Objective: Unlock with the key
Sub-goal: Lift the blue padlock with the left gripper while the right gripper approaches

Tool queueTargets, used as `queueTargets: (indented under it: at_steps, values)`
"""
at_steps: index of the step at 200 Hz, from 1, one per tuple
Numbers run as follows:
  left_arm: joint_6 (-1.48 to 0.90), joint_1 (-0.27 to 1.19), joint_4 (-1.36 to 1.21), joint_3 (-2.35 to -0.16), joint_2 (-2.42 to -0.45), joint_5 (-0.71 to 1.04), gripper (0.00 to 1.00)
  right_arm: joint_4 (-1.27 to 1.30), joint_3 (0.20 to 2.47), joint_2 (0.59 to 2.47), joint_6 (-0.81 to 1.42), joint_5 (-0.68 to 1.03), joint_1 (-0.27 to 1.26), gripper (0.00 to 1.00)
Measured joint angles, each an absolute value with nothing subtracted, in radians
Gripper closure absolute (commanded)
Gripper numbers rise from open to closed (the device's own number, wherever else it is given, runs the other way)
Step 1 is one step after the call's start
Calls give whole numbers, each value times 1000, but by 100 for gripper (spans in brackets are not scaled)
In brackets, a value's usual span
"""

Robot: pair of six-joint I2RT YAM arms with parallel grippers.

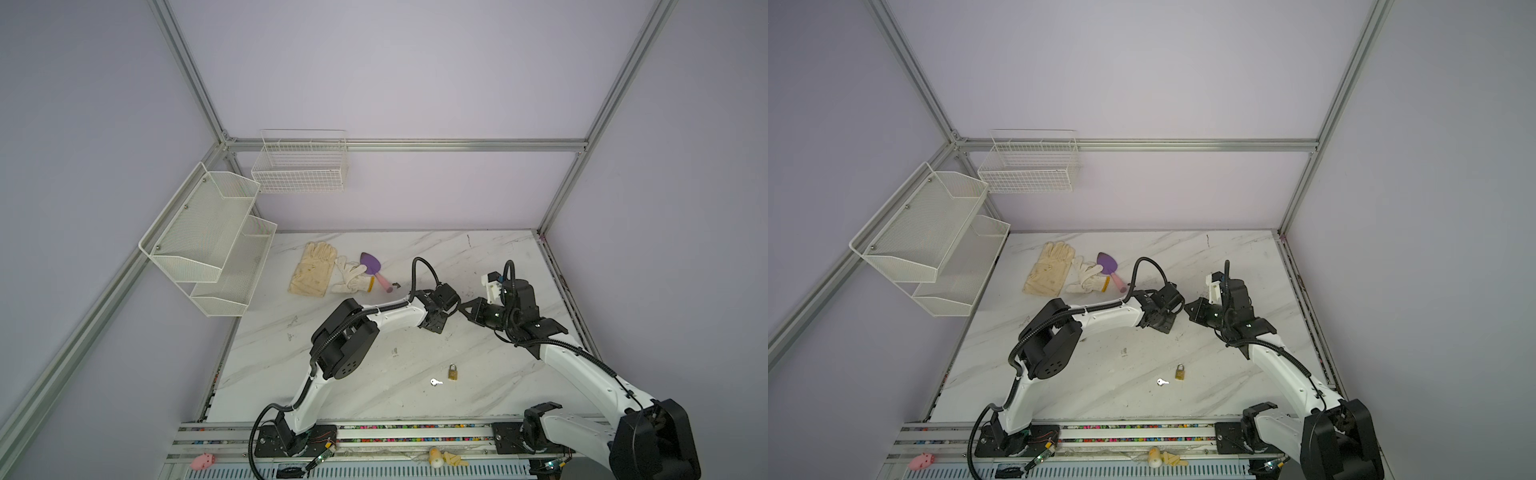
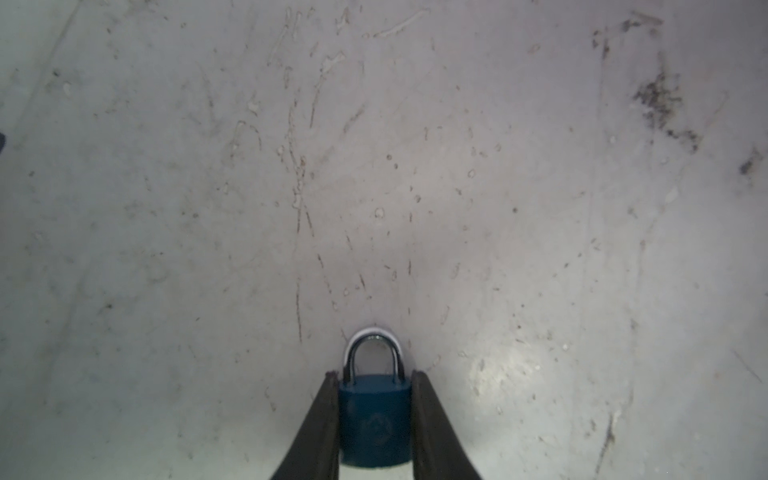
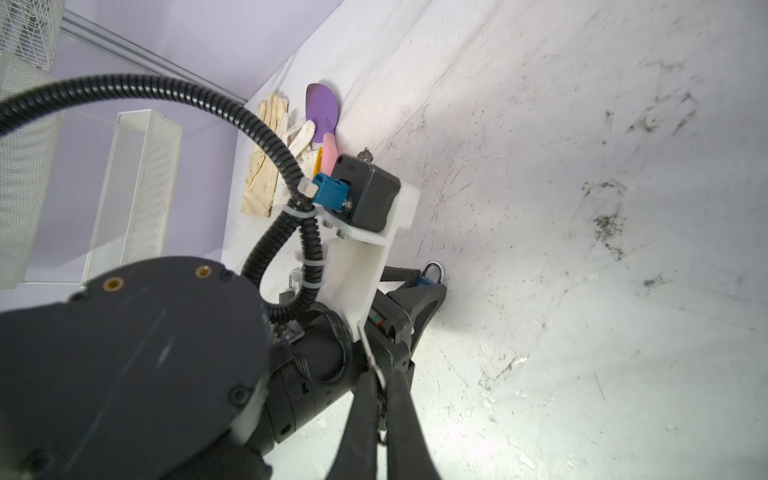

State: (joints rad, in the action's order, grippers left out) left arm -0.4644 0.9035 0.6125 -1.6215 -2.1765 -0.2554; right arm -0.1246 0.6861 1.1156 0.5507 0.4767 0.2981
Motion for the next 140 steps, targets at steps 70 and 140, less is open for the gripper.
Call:
queueTargets:
  at_steps: [70,140]
  values:
    - [-672,844,654,-1600,-2064,-241,96,-228,783,1121,458,348,309,100]
    - [-1143,686,327,-1155,-1504,-142,100,-206,876,1190,467,115,627,100]
